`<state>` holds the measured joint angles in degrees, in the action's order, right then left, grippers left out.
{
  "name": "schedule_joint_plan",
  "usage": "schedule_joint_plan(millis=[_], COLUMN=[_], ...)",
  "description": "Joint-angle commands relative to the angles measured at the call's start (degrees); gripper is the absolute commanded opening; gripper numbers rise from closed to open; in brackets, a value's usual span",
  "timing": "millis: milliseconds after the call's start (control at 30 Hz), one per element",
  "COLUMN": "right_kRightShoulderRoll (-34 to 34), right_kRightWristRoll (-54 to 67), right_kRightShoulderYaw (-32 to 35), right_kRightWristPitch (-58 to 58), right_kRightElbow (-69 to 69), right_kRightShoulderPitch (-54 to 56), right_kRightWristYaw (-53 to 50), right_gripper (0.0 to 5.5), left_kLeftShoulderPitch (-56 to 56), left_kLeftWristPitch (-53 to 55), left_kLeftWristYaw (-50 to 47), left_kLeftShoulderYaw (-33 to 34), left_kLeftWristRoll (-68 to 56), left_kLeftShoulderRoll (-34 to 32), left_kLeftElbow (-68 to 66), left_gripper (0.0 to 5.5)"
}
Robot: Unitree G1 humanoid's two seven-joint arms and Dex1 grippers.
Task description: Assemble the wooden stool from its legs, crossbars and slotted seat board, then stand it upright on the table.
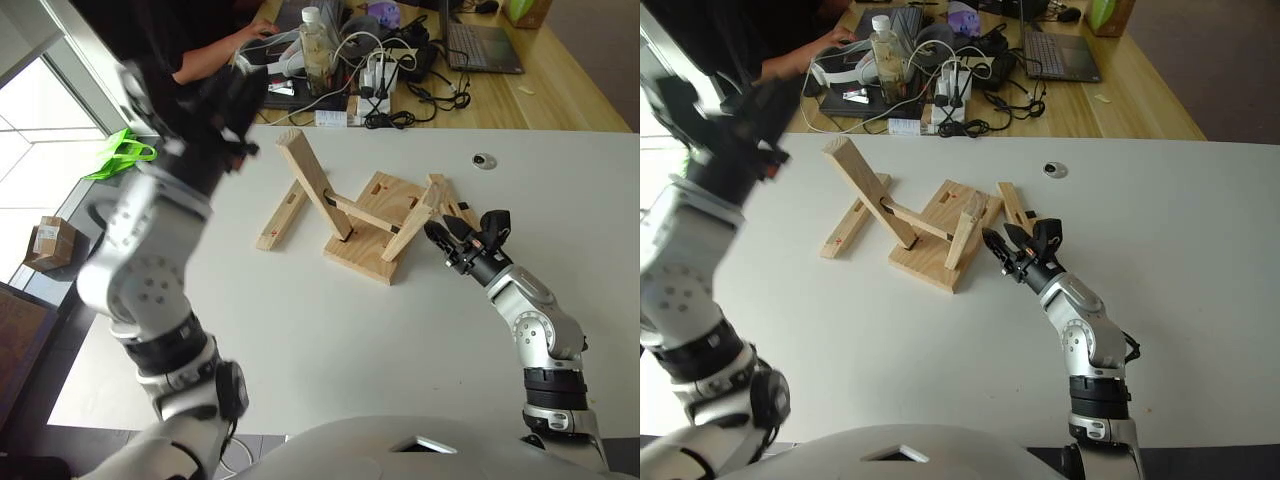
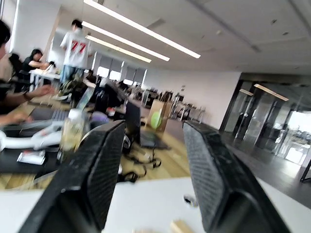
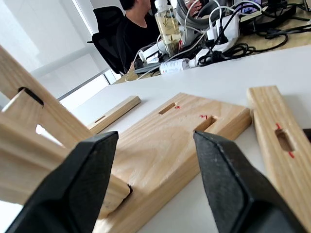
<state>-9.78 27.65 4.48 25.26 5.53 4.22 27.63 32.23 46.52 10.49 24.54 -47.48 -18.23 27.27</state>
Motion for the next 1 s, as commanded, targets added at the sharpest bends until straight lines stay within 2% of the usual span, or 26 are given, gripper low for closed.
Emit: schedule_joint_plan(millis=[33,133,233,300,367,400,433,667,767,867,933,1000], right_kRightShoulderRoll=[1.5,2.5,3.1,3.2,3.1,3.0,2.9,2.6,2.4,2.3,2.2,2.3], right_kRightWristRoll=[-2.9,-4.1,-4.7,-4.9,-5.3,-5.6,-5.7,-6.0,-6.1,-6.0,-6.0,-6.0], right_kRightShoulderYaw=[-0.8,-1.7,-2.4,-2.2,-2.4,-2.7,-2.8,-2.3,-1.7,-1.4,-1.4,-1.5], right_kRightWristPitch=[-4.3,-6.0,-6.4,-6.6,-6.5,-6.3,-6.2,-5.9,-5.9,-5.9,-5.9,-5.9], right_kRightElbow=[-1.6,-2.3,-2.8,-2.9,-3.0,-3.1,-3.0,-3.0,-3.2,-3.1,-3.0,-2.8], right_kRightShoulderPitch=[1.2,1.1,1.4,1.3,1.0,0.9,0.7,0.5,0.5,0.3,0.2,0.0], right_kRightWristYaw=[-2.2,-2.9,-3.1,-3.3,-3.5,-3.6,-3.6,-4.0,-4.3,-4.5,-4.6,-4.8], right_gripper=[2.89,2.89,2.89,2.89,2.89,2.89,2.89,2.89,2.89,2.89,2.89,2.89], left_kLeftShoulderPitch=[10.1,14.3,15.7,11.8,3.7,0.4,-1.0,3.8,6.2,14.2,16.7,14.2], left_kLeftWristPitch=[-1.7,-5.3,-5.3,-0.7,3.4,4.1,4.1,5.2,7.8,8.7,9.4,10.4], left_kLeftWristYaw=[1.8,2.7,4.5,7.3,10.5,11.5,11.5,5.2,3.0,1.4,1.9,3.3], left_kLeftShoulderYaw=[-1.7,-9.1,-13.2,-19.0,-30.5,-34.1,-34.5,-19.1,-13.1,-5.8,-5.4,-9.0], left_kLeftWristRoll=[1.0,10.0,13.8,15.2,20.6,22.3,22.1,13.4,10.2,6.5,5.4,5.7], left_kLeftShoulderRoll=[-5.5,-7.5,-7.9,-7.5,-8.8,-8.8,-7.7,-0.6,-1.9,-5.3,-6.4,-6.1], left_kLeftElbow=[-6.5,-15.9,-22.3,-25.7,-30.2,-30.8,-30.0,-20.3,-14.9,-14.2,-13.9,-13.0], left_gripper=[2.17,2.17,2.17,2.17,2.17,2.17,2.17,2.17,2.17,2.17,2.17,2.17])
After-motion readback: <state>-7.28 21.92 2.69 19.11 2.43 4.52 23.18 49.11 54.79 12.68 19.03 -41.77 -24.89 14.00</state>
